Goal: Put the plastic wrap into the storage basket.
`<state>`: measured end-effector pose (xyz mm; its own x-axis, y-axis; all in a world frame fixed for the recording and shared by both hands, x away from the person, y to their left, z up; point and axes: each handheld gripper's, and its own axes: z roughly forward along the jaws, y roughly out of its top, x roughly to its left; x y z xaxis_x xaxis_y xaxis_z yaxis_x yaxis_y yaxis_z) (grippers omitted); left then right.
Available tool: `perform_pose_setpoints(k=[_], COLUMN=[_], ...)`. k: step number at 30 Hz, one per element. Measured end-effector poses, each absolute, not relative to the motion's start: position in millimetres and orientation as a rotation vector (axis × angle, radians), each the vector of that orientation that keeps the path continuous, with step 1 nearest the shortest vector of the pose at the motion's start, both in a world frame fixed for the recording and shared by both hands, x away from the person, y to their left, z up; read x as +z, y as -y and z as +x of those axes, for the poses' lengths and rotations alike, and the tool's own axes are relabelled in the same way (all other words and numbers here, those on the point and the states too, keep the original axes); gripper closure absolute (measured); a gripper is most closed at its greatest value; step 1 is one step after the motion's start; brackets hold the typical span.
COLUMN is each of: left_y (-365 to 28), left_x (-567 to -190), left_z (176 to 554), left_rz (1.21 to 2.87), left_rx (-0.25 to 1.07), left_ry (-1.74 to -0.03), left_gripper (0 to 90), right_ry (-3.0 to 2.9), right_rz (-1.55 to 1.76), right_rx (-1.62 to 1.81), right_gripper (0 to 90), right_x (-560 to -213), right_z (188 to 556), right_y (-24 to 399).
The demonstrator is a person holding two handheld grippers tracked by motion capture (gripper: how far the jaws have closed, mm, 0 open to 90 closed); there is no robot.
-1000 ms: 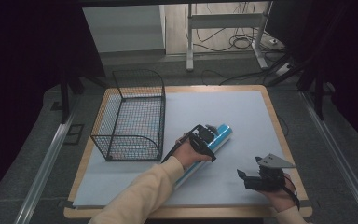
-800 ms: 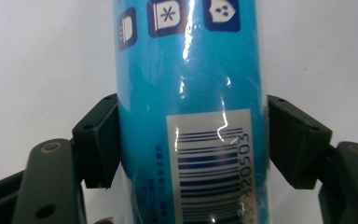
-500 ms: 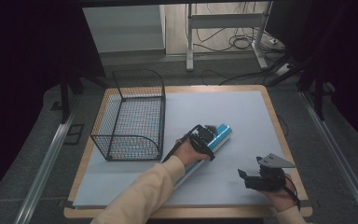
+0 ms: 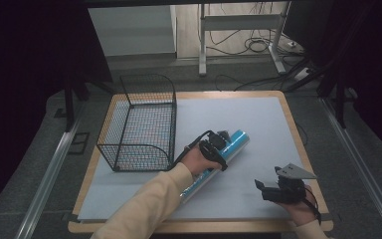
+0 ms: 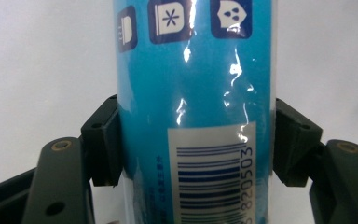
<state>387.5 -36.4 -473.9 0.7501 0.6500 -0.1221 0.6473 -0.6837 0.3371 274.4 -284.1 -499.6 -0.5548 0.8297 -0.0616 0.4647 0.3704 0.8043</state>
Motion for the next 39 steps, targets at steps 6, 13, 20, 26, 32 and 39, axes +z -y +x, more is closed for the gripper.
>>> perform_pose_setpoints(k=[6,13,20,26,32,39], left_y=[28.9,19.6,14.9,9.9,2.9,-4.8], left_x=[-454.6,-443.3,-434.2,-421.2,-403.8,-385.3], left_z=[386.3,388.8,388.5,385.7,383.0,383.9], left_rz=[2.591,2.575,2.577,2.569,2.545,2.524], left_rx=[0.032,0.029,0.038,0.05,0.078,0.115], left_ry=[-0.969,-0.967,-0.956,-0.933,-0.923,-0.914], left_gripper=[31.9,32.0,32.1,32.1,32.1,32.1], right_ry=[-2.173,-2.173,-2.171,-2.171,-2.166,-2.17], right_rz=[1.121,1.123,1.125,1.123,1.123,1.123], right_rx=[1.055,1.055,1.055,1.057,1.057,1.056], right_gripper=[14.6,14.6,14.6,14.6,14.6,14.6], right_x=[-499.7,-499.6,-499.7,-499.4,-499.1,-499.1], right_z=[274.5,274.5,274.7,274.4,274.7,274.4], right_y=[284.0,284.2,284.4,284.4,285.0,284.8])
